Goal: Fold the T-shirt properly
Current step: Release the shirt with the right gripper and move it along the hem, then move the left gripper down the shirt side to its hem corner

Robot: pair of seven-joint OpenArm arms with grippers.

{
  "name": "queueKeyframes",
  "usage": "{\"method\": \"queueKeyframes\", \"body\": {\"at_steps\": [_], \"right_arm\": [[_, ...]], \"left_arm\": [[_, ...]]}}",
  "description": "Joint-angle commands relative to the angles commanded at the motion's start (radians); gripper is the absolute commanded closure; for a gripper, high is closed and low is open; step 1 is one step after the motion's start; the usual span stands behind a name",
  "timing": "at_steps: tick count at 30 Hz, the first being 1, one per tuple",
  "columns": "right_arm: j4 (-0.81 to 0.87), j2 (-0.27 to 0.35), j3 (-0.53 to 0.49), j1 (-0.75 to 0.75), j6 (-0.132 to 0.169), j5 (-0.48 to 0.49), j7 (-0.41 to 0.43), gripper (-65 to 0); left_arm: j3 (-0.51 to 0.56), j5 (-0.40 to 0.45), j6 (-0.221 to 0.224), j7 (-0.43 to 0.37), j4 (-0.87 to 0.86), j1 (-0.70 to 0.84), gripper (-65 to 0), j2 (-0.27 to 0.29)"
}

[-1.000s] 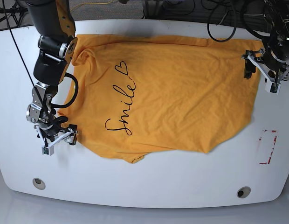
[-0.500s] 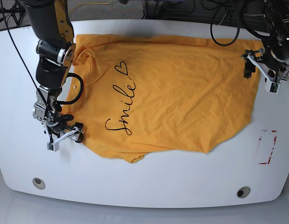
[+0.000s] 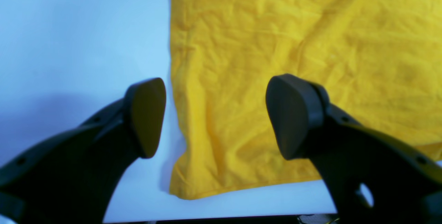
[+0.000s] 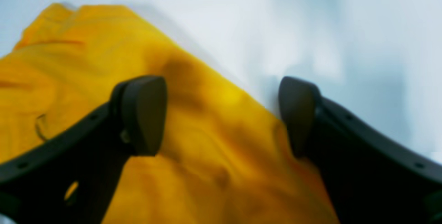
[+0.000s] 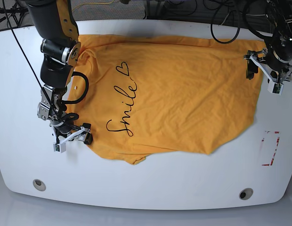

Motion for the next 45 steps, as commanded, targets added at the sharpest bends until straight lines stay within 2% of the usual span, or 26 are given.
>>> {"method": "queueKeyframes", "body": {"at_steps": [8,13,17,22,25,30,38,45], "right_arm": [[0.011,0.035,0.008,-0.037,0.058,0.074,-0.032,-48.0],[0.066,0.035,0.005,-0.074,0.064,0.081,-0.055,-47.7],[0.120,0.034,0.002,-0.103,0.057,0.081,-0.064,-35.7],[0.130,0.028,0.002,-0.106,0.055,0.032,-0.064,-14.0],[0.132,0.028,0.002,-0.101,0.055,-0.002,-0.064,-7.0],[0.132,0.026,0.002,-0.100,0.055,-0.029,-0.063,-0.6],[0.164,0.026,0.002,-0.101,0.058,-0.029,-0.063,0.0],[0.187,0.025,0.002,-0.106,0.057,-0.029,-0.064,0.0]], "left_arm": [[0.002,0.000,0.000,-0.002,0.000,0.000,-45.8,0.000],[0.003,0.000,0.000,-0.002,-0.002,-0.002,-45.8,0.000],[0.003,0.000,0.000,-0.002,-0.002,-0.002,-45.8,0.002],[0.003,0.000,0.000,-0.002,-0.002,-0.003,-45.8,0.002],[0.003,0.000,0.000,-0.002,-0.002,-0.011,-45.8,0.002],[0.002,0.000,0.000,-0.002,-0.002,-0.038,-46.1,0.002],[-0.003,0.002,0.003,-0.002,-0.081,-0.150,-47.4,0.002],[-0.068,0.002,0.014,-0.005,-0.287,-0.327,-58.5,0.002]]}}
